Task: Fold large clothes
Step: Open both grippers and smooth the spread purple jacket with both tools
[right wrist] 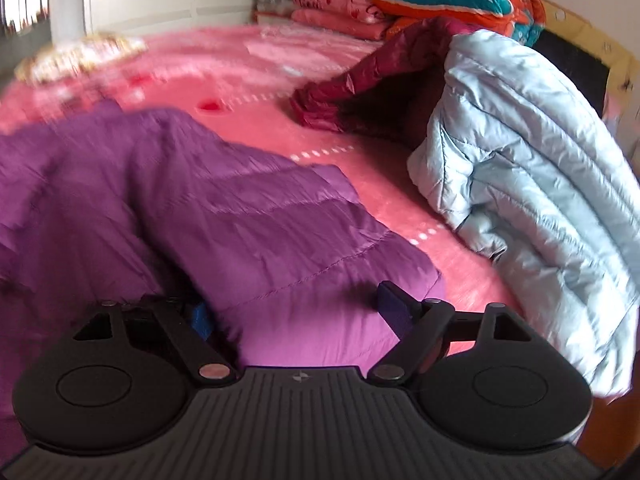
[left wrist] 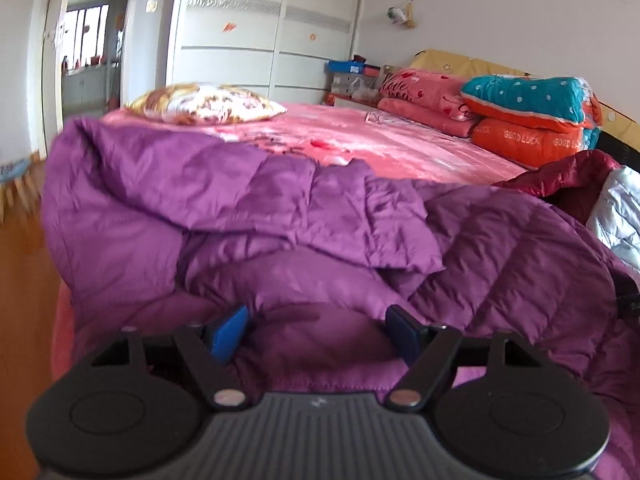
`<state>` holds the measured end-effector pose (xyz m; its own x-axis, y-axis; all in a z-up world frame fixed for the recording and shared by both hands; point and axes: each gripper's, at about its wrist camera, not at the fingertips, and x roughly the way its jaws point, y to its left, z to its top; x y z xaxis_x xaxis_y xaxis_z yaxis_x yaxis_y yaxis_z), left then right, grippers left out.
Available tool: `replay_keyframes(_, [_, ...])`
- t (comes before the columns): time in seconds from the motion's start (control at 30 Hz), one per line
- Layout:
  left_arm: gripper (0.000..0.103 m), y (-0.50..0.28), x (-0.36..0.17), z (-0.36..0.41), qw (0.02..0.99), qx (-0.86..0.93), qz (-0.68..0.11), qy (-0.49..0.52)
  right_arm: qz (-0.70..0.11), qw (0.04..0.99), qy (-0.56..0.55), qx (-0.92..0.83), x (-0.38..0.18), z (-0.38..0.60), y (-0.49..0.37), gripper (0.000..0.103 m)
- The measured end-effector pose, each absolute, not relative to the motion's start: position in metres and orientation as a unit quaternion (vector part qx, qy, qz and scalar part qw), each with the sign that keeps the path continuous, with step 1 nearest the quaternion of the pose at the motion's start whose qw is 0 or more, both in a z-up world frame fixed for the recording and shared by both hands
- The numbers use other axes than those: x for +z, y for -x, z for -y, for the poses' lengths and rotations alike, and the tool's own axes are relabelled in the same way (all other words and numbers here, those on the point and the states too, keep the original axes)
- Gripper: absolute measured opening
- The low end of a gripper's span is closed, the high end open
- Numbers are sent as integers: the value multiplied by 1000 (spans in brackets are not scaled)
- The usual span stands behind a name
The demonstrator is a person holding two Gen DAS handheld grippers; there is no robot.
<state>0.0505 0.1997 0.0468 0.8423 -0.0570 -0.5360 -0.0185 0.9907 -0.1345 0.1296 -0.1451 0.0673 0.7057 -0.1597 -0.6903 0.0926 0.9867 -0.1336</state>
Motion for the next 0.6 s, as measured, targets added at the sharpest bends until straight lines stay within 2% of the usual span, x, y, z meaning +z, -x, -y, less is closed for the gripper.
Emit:
replay_keyframes(0.1, [78,-54,42,-198,956,-8,-283,79,-388,913,89,-93,56,136,-151,100])
replay_keyframes(0.13, [79,-56,41,-198,956,-9,-284,79,-387,911,99,-101,54,134,-156,95])
replay_keyframes(0.17, [79,-58,39,-199,955,-9,-285,79,-382,910,112,-113,51,132,-163,80])
replay_keyframes(0.2, [80,-60,38,-199,955,-9,-286,79,-377,909,123,-123,50,132,-166,69])
replay_keyframes(0.23, [80,-61,37,-198,955,-10,-287,81,-376,907,133,-134,47,132,-173,49])
replay_keyframes(0.27, [80,-62,37,-198,954,-10,-288,82,-375,905,142,-145,46,132,-179,36])
replay_keyframes(0.37, [82,-64,37,-197,953,-10,-289,87,-359,904,159,-168,46,133,-193,18])
replay_keyframes(0.47, [83,-66,38,-191,954,-12,-286,84,-325,915,141,-192,63,140,-205,11])
replay_keyframes(0.6, [83,-68,38,-188,955,-16,-280,98,-267,933,106,-216,106,155,-227,9])
